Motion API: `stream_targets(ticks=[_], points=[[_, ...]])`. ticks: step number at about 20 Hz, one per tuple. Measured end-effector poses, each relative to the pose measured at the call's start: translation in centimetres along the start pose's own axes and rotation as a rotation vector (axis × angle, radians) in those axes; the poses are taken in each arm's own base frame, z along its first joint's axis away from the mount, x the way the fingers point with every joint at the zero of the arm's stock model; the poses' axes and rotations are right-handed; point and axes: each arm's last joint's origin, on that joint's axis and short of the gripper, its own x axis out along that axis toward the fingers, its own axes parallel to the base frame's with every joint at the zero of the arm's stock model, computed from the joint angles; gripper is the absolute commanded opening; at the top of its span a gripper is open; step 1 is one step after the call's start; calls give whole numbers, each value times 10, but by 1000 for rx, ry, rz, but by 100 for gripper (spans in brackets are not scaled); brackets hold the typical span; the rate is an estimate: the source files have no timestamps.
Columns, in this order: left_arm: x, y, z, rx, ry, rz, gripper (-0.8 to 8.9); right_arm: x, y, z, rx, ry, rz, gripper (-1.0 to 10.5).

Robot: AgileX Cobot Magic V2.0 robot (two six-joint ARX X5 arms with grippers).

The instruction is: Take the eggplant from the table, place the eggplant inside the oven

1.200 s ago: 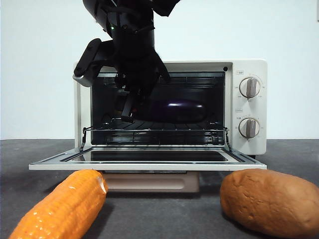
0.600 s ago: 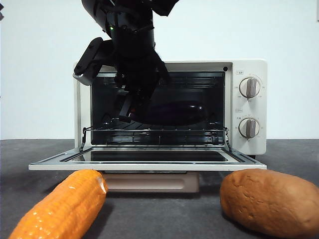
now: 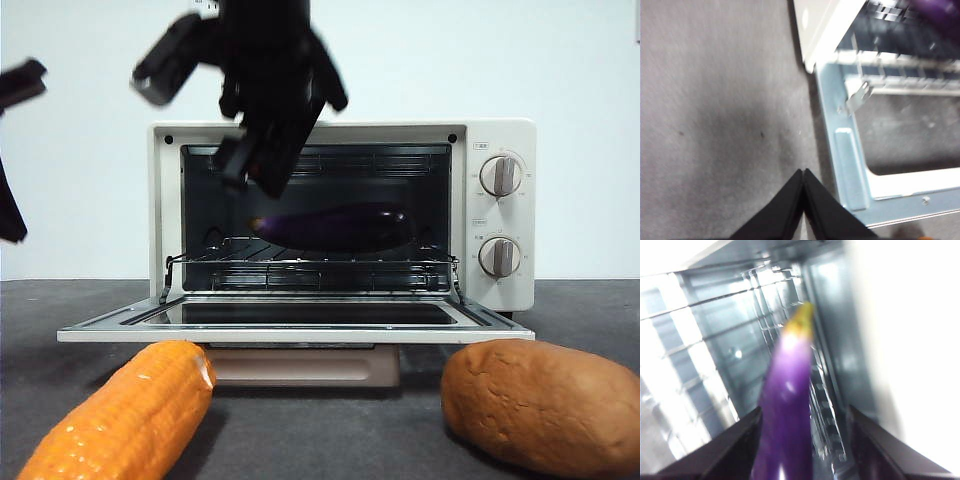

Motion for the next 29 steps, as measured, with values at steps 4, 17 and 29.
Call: stream_targets(ticks=[4, 17, 29], points=[[34, 6, -4, -4, 111, -19, 6, -51, -13, -10, 71, -33, 218, 253], [86, 40, -23, -155, 351, -230, 6, -192, -80, -74, 236, -223, 573, 4], [92, 50, -29, -222, 405, -450, 5, -249, -124, -123, 359, -421, 499, 4]])
